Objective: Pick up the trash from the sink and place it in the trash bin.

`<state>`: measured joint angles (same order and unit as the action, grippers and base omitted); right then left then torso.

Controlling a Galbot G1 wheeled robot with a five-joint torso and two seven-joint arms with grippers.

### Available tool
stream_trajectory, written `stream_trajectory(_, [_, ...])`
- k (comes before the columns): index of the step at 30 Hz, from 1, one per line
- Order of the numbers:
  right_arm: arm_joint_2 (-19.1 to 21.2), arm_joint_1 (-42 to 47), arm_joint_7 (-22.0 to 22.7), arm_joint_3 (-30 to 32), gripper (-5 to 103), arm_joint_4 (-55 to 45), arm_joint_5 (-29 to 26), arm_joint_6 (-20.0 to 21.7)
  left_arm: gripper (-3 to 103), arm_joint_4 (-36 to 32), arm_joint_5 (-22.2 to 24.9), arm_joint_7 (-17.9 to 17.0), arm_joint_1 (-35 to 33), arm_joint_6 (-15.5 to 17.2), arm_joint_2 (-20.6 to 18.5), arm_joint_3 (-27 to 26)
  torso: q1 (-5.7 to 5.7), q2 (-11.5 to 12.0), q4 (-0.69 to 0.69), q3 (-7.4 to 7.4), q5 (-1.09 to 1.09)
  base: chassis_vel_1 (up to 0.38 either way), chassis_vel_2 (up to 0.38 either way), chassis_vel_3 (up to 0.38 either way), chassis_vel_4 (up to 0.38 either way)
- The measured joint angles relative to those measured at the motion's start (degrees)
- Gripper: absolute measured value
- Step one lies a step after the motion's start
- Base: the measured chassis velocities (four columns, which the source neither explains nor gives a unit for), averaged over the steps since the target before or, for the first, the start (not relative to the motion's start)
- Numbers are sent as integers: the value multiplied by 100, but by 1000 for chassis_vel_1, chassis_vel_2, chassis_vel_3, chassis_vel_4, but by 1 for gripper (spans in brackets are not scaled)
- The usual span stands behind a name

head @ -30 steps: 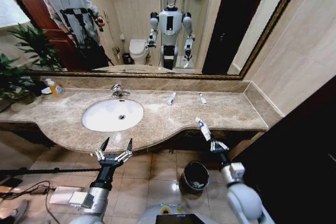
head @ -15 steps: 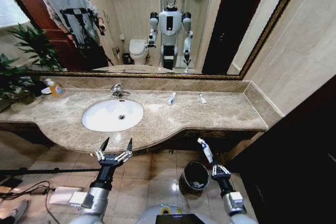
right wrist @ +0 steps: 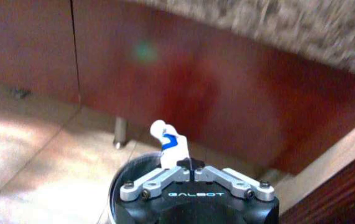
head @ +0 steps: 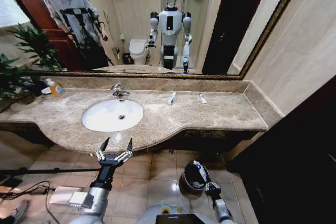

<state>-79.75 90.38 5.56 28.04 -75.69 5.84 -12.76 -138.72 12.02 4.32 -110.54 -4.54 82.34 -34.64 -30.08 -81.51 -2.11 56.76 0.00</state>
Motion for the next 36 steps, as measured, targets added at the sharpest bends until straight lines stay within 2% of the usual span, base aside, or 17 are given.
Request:
stream_trajectory(13, [-173,-836,-232,-46,0,1526,217,-140,100,0,0,0,0,0,0,0,0,0,0,0,-1,0,0,0,0])
stream_trajectory(15, [-209,-1126,-282,-63,0,2018,284,-160,100,0,0,0,0,0,0,0,0,0,0,0,0,0,0,0,0])
stream_trajectory(22, [-236,-1792,-481,-102,0,2724,278,28,100,0,0,0,0,0,0,0,0,0,0,0,0,0,0,0,0])
stream_trajectory(36, [-243,-3082,-588,-73,0,4546,398,-127,100,0,0,0,0,0,0,0,0,0,0,0,0,0,0,0,0])
